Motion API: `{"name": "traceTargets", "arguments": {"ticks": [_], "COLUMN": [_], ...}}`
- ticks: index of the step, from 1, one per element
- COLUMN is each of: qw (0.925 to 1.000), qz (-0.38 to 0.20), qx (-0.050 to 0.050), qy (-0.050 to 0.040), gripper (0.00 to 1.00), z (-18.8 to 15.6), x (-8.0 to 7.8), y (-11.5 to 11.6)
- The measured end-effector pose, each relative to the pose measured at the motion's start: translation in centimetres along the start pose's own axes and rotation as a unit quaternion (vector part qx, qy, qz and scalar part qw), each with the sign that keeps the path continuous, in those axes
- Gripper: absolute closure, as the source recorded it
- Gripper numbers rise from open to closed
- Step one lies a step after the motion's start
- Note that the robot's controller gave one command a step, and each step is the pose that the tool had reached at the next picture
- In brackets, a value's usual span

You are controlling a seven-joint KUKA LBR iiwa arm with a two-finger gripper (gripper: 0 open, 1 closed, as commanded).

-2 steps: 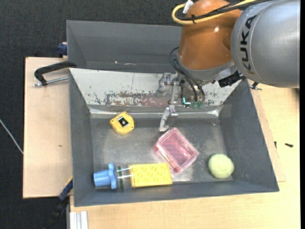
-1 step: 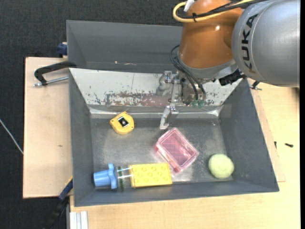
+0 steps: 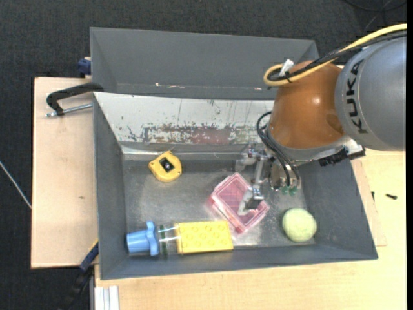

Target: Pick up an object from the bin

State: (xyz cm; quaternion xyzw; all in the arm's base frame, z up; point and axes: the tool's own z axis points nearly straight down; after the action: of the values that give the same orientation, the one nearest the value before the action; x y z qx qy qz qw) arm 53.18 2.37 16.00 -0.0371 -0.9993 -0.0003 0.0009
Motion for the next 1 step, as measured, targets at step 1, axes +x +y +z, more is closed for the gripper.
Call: {"name": "traceTargets", "arguments": {"ticks": [1], "qw": [0.9858], "qz": [-0.168], "qx": [0.000], "qy": [-0.0038], "gripper": [0.00], "z": [-0.12], "x": [-2.31], "y": [0.57]}}
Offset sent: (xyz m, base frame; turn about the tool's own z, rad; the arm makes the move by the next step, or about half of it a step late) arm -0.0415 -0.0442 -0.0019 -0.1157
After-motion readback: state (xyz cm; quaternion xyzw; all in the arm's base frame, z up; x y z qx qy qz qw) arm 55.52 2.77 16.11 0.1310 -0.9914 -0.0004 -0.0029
